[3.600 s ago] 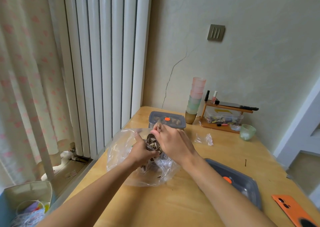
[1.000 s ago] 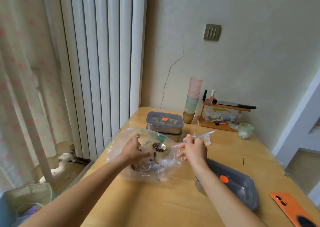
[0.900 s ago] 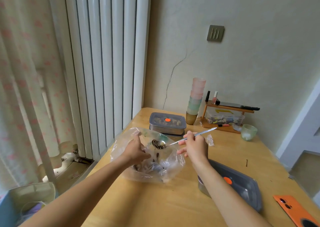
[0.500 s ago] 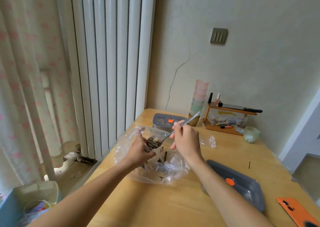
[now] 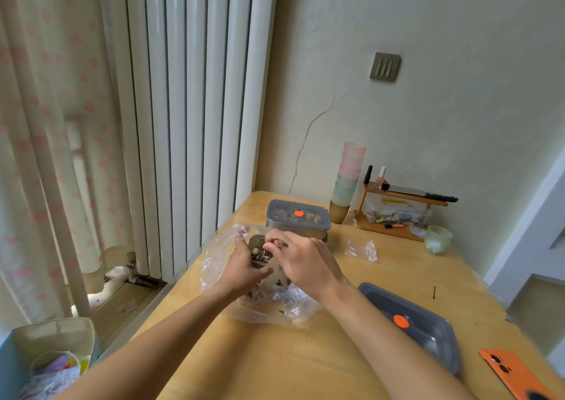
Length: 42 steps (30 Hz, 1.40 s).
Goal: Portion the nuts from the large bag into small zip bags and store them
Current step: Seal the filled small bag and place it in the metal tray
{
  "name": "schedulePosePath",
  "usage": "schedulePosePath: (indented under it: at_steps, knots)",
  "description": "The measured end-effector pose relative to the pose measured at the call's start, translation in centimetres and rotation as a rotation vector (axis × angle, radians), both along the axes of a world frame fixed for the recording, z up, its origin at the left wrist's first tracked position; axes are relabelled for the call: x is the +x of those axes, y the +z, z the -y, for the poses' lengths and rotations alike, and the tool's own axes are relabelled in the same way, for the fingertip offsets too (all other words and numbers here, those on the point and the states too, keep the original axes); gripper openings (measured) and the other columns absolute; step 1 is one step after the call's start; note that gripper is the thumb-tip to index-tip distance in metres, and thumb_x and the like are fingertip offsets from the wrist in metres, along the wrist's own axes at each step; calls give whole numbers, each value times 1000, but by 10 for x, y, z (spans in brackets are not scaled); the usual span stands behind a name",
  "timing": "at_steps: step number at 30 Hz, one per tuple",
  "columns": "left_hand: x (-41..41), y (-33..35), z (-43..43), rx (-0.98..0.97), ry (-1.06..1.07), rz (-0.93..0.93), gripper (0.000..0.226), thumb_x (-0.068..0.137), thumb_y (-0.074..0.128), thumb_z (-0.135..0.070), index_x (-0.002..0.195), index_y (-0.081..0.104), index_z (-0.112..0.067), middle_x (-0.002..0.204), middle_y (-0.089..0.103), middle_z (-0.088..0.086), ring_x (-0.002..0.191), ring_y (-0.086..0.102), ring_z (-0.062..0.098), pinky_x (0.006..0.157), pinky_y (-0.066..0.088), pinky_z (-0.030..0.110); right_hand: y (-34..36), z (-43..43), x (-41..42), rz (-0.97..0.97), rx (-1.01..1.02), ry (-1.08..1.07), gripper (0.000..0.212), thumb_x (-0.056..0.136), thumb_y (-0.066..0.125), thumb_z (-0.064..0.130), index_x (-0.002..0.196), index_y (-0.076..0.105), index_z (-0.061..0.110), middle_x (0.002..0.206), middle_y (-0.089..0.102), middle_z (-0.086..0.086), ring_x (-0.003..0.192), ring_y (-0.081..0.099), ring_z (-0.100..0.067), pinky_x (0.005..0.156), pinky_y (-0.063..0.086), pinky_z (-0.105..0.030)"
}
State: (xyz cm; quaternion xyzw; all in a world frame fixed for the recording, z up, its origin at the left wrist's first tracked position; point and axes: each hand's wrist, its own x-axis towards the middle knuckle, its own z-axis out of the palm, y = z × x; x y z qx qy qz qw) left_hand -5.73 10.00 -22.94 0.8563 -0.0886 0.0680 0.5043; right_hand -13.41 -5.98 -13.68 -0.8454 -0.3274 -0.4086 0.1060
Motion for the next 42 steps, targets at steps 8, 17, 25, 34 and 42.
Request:
schedulePosePath:
  at_steps: [8,17,25,34,42]
  knots:
    - [-3,1,2,14,25,-2,86,81,83,-23,140,24,-2,101,62,9,91,65,20,75,57,33,-8,1,4,-14,157,-61,46,112,32,46,101,65,15,70,63,2,55,62,-27,46,52,-40]
    - [-6,3,0,14,24,-2,86,84,79,-20,144,20,-6,104,64,10,92,66,23,78,59,37,-12,-3,4,-39,173,-55,45,110,35,44,98,66,14,65,58,5,55,63,-24,49,50,-29]
    - [-3,2,-5,32,60,-6,85,86,79,-17,147,23,0,95,60,-6,94,63,16,77,49,25,-14,18,8,-404,681,-323,51,111,42,32,77,70,8,58,66,7,44,63,-3,51,46,-11]
    - [-10,5,-5,-31,-3,53,51,87,78,-17,124,42,-18,104,59,3,86,65,13,59,52,15,-42,33,13,-1122,1366,-288,33,112,41,36,106,58,8,100,76,-7,60,74,-26,43,47,-24]
    - [-7,1,-9,-22,-108,70,52,75,87,-20,115,54,-30,101,67,-1,89,66,15,81,56,33,-66,32,19,-1313,1137,-415,41,109,49,32,96,74,1,86,68,-8,45,52,-12,41,34,-20]
